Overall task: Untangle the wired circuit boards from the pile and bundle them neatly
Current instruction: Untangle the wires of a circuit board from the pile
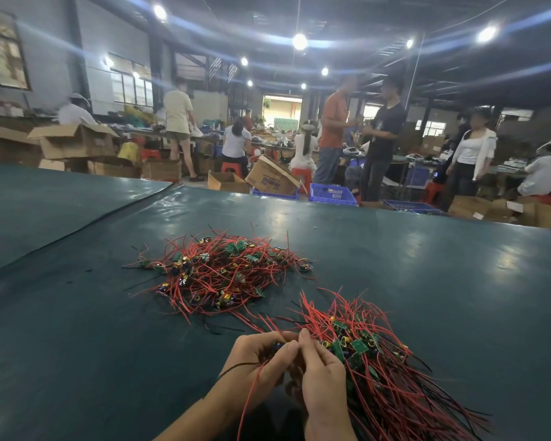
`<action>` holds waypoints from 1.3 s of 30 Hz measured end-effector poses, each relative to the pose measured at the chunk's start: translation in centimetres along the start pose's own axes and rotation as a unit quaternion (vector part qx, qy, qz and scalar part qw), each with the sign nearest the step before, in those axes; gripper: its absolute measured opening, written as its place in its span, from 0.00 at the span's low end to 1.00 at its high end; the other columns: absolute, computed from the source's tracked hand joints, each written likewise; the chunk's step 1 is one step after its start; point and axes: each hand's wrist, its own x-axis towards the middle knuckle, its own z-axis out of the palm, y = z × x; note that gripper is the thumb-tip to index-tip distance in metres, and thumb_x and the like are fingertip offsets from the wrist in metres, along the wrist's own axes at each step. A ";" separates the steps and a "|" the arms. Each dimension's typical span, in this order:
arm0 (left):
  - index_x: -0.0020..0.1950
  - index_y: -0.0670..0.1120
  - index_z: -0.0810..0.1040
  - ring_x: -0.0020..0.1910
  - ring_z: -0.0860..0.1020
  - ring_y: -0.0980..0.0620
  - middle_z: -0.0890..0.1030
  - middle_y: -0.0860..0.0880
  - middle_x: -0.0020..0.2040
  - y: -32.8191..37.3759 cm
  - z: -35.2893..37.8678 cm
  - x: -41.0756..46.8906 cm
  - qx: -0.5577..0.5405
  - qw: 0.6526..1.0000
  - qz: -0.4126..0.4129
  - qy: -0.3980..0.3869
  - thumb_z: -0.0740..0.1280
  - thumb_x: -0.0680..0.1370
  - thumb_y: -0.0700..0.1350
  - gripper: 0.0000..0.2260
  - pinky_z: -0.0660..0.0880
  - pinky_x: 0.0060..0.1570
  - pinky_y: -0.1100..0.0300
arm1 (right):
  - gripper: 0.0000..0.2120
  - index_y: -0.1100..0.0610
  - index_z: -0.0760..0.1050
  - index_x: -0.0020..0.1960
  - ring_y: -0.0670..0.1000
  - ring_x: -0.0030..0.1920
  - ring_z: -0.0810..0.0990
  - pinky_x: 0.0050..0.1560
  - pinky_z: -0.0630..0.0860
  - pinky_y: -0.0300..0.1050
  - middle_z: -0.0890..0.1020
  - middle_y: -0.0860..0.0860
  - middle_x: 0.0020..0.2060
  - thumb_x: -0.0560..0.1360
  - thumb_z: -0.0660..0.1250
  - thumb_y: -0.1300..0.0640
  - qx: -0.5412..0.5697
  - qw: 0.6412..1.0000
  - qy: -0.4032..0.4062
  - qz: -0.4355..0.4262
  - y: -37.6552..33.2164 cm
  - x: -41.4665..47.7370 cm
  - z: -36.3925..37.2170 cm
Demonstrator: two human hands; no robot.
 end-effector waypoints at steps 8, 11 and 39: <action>0.28 0.50 0.75 0.24 0.70 0.55 0.73 0.53 0.24 -0.4 0.1 0.1 -0.023 0.999 -0.021 0.024 0.65 0.71 0.58 0.16 0.66 0.27 0.63 | 0.17 0.61 0.84 0.39 0.46 0.22 0.73 0.22 0.68 0.36 0.76 0.51 0.24 0.80 0.62 0.56 0.080 0.994 0.068 0.022 -0.4 0.9 -0.5; 0.26 0.49 0.73 0.22 0.69 0.54 0.71 0.53 0.22 -0.2 -0.1 0.3 -0.044 0.998 -0.031 0.023 0.65 0.70 0.57 0.17 0.66 0.25 0.63 | 0.19 0.57 0.84 0.36 0.43 0.19 0.64 0.18 0.63 0.34 0.69 0.48 0.22 0.80 0.62 0.55 0.107 0.989 0.101 0.007 -0.9 1.7 -1.6; 0.26 0.45 0.71 0.22 0.68 0.52 0.71 0.48 0.22 0.9 -1.2 0.5 -0.074 0.996 -0.040 0.007 0.64 0.69 0.55 0.18 0.66 0.28 0.62 | 0.14 0.61 0.83 0.40 0.41 0.18 0.60 0.17 0.58 0.33 0.68 0.46 0.23 0.78 0.66 0.54 0.118 0.985 0.121 -0.037 -0.9 2.9 -3.2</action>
